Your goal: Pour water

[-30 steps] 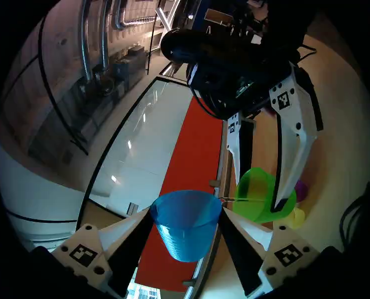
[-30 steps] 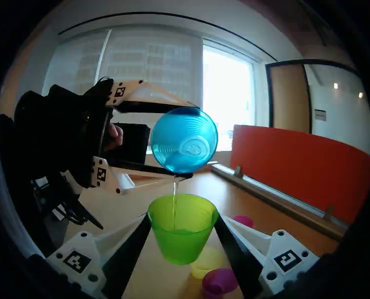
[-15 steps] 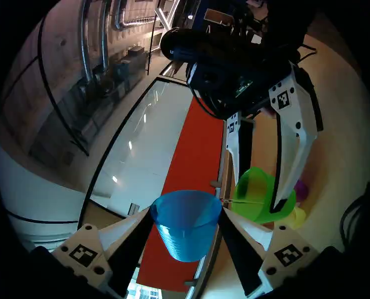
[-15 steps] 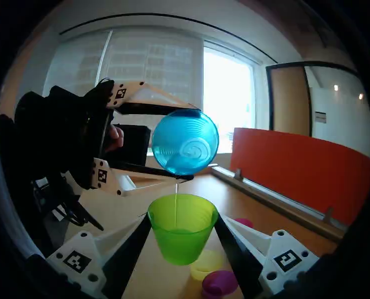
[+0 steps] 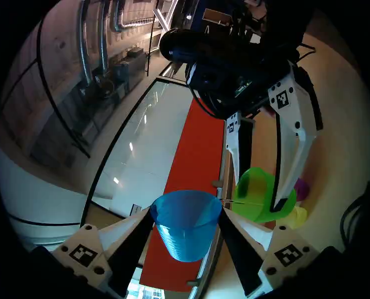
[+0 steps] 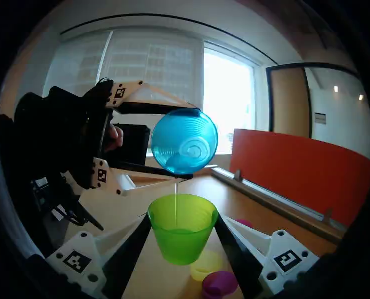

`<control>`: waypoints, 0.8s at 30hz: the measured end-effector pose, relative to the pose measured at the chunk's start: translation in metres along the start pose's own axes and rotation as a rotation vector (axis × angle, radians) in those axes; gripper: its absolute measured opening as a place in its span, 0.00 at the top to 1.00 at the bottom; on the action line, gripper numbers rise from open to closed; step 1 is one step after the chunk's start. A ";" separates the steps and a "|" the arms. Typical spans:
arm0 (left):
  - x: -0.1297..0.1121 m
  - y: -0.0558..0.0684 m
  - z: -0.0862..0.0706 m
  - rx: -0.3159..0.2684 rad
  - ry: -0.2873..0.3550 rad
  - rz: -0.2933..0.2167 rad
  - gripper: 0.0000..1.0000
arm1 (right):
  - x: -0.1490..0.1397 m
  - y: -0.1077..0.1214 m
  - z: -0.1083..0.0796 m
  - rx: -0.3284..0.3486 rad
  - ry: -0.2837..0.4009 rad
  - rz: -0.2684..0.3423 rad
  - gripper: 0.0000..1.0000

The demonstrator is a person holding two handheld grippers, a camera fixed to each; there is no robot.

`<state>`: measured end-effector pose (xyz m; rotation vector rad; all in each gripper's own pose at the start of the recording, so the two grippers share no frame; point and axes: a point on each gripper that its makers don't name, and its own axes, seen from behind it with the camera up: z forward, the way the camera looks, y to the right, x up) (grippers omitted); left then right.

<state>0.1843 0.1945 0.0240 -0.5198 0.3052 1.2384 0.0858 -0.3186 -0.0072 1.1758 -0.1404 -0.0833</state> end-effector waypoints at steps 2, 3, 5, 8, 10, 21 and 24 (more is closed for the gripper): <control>0.001 0.001 0.000 0.000 0.000 0.003 0.13 | 0.000 0.000 0.000 0.000 0.001 -0.001 0.08; 0.001 0.001 0.000 0.000 0.000 0.005 0.13 | 0.000 0.000 -0.001 0.000 0.001 -0.001 0.08; 0.002 0.000 0.000 0.000 0.001 0.009 0.13 | 0.000 0.000 -0.001 0.000 0.003 -0.001 0.08; 0.002 0.001 0.000 -0.001 0.001 0.013 0.13 | -0.001 0.000 -0.002 -0.001 0.003 0.000 0.08; 0.003 0.001 0.000 -0.001 0.001 0.014 0.13 | -0.001 0.000 -0.002 -0.001 0.003 0.000 0.07; 0.005 0.002 0.000 -0.005 0.003 0.022 0.12 | -0.001 0.001 -0.004 -0.004 0.005 0.002 0.08; 0.006 0.003 0.000 -0.005 0.004 0.022 0.13 | -0.002 0.001 -0.004 -0.004 0.005 0.001 0.08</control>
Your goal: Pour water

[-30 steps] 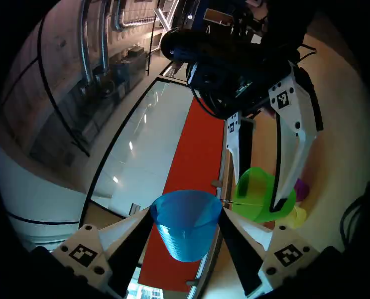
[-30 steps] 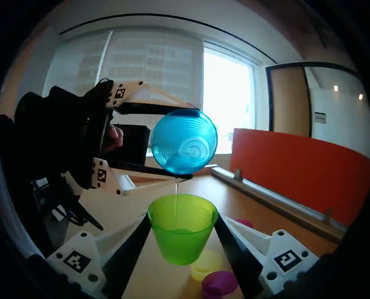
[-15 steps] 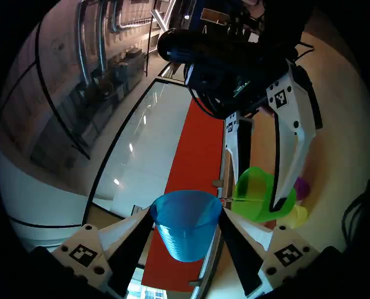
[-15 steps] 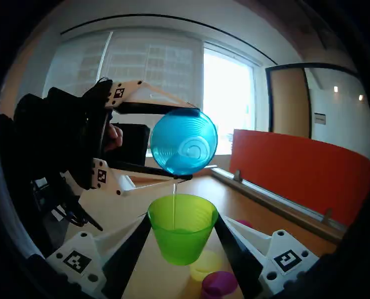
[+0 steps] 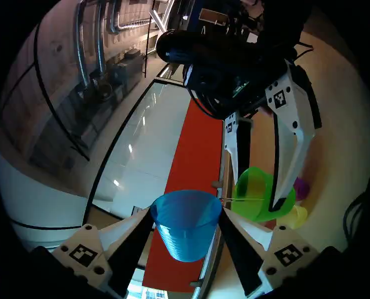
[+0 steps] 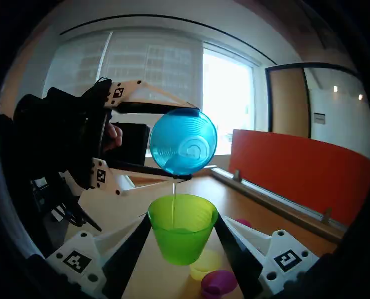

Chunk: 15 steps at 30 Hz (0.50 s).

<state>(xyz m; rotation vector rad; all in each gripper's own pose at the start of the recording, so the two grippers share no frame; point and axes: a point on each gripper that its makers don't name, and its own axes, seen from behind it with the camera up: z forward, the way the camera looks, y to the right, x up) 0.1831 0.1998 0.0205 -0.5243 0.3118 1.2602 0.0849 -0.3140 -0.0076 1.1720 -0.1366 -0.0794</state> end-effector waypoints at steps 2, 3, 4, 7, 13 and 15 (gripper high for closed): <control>0.000 0.000 0.000 0.001 0.000 0.001 0.13 | 0.000 0.000 0.000 0.000 0.000 -0.001 0.08; 0.000 0.001 0.000 0.001 0.000 0.002 0.13 | 0.000 0.000 0.000 0.000 0.000 -0.001 0.08; 0.000 0.001 0.000 0.001 0.000 0.002 0.13 | 0.000 0.000 0.000 0.001 0.001 -0.001 0.08; 0.000 0.000 0.000 0.001 0.001 0.003 0.13 | 0.001 0.000 0.000 0.000 0.001 -0.001 0.08; 0.002 -0.002 0.001 0.003 0.002 0.007 0.13 | 0.002 0.000 -0.001 -0.001 0.003 -0.002 0.08; 0.002 -0.003 0.001 0.005 0.002 0.011 0.13 | 0.002 0.000 -0.001 -0.002 0.004 -0.002 0.08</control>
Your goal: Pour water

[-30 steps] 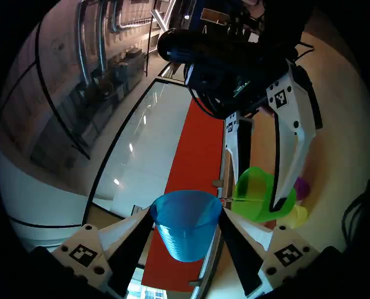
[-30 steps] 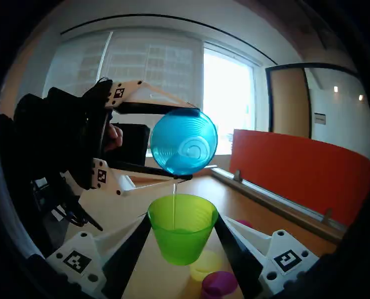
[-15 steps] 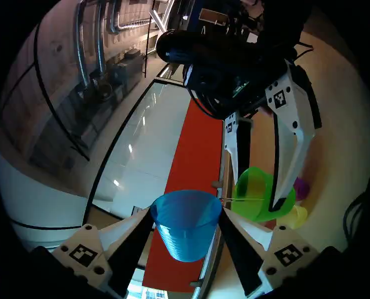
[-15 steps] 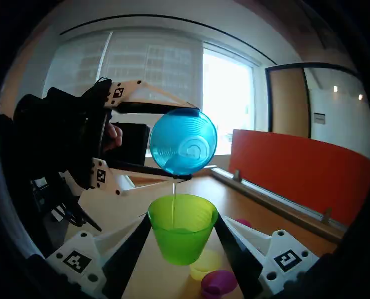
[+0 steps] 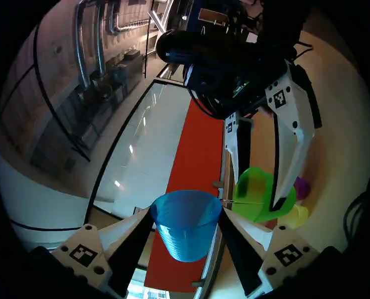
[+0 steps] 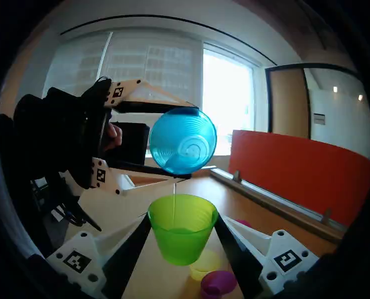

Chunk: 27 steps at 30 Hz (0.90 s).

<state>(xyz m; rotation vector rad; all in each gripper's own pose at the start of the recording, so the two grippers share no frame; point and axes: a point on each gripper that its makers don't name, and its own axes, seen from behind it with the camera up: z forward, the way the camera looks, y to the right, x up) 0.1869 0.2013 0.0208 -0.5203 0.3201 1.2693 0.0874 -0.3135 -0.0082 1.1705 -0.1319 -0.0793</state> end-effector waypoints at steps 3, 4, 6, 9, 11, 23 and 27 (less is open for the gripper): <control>0.001 0.000 0.000 0.000 0.001 0.004 0.13 | 0.001 -0.001 0.000 0.001 0.001 -0.002 0.08; 0.001 0.000 0.000 0.000 0.001 0.003 0.13 | 0.002 -0.001 0.000 0.002 0.001 -0.003 0.08; 0.001 0.001 0.000 0.000 0.001 0.003 0.12 | 0.003 -0.002 0.000 0.002 0.002 -0.004 0.08; 0.001 0.003 -0.001 0.002 0.002 0.004 0.13 | 0.003 -0.002 0.000 0.002 0.003 -0.005 0.08; 0.001 0.003 -0.001 0.001 0.001 0.006 0.13 | 0.003 -0.002 0.000 0.001 0.003 -0.005 0.08; 0.001 -0.004 -0.002 0.001 0.003 0.030 0.13 | 0.002 -0.002 0.000 0.001 0.005 -0.005 0.08; 0.001 -0.007 -0.001 -0.001 0.003 0.037 0.13 | 0.002 -0.001 0.000 0.001 0.005 -0.004 0.08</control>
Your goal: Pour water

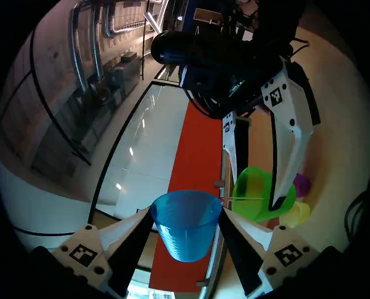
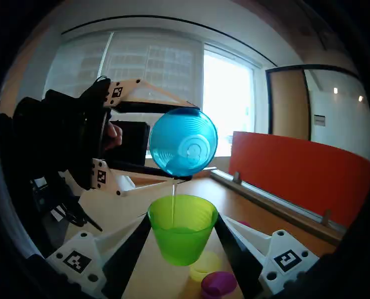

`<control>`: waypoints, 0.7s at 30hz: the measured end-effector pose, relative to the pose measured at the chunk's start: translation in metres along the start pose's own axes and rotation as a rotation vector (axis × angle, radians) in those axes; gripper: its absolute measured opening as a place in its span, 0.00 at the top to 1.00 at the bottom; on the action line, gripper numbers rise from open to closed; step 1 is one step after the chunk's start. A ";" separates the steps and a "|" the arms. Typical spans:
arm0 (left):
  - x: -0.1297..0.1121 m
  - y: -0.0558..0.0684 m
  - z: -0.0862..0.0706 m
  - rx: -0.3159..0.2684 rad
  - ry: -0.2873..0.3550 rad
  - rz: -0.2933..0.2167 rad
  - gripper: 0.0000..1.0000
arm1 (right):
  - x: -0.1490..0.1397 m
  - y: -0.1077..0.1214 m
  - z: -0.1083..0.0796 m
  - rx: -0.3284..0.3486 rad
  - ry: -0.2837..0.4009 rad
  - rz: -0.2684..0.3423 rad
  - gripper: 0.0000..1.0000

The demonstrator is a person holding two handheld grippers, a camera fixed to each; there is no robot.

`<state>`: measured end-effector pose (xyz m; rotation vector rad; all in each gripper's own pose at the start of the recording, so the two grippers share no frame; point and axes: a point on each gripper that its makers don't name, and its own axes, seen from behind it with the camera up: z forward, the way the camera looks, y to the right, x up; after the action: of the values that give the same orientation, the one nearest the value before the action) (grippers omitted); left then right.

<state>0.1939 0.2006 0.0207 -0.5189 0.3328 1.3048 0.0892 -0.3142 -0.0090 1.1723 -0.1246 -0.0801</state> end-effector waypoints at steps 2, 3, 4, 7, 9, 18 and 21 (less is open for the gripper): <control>0.000 -0.001 0.000 -0.001 0.001 0.002 0.13 | 0.000 0.000 0.000 0.000 0.000 0.001 0.08; 0.001 -0.001 0.000 -0.001 0.002 0.003 0.12 | 0.000 0.000 0.000 0.000 0.000 0.001 0.08; 0.000 -0.002 0.000 -0.001 0.002 0.006 0.13 | 0.000 0.000 0.000 0.000 0.000 0.000 0.08; 0.000 -0.002 0.000 -0.001 0.002 0.013 0.13 | 0.000 0.000 0.000 -0.001 -0.001 0.000 0.08; 0.000 -0.002 0.000 0.000 0.001 0.019 0.12 | 0.000 0.000 0.000 0.000 -0.002 0.000 0.08; 0.003 0.005 -0.003 0.003 0.001 0.033 0.13 | 0.001 0.000 0.000 -0.002 0.000 -0.002 0.08; 0.004 0.007 -0.004 0.002 0.000 0.038 0.13 | 0.001 0.000 0.000 -0.001 -0.002 -0.003 0.08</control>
<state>0.1885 0.2029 0.0144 -0.5128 0.3453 1.3416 0.0904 -0.3148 -0.0092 1.1716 -0.1245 -0.0833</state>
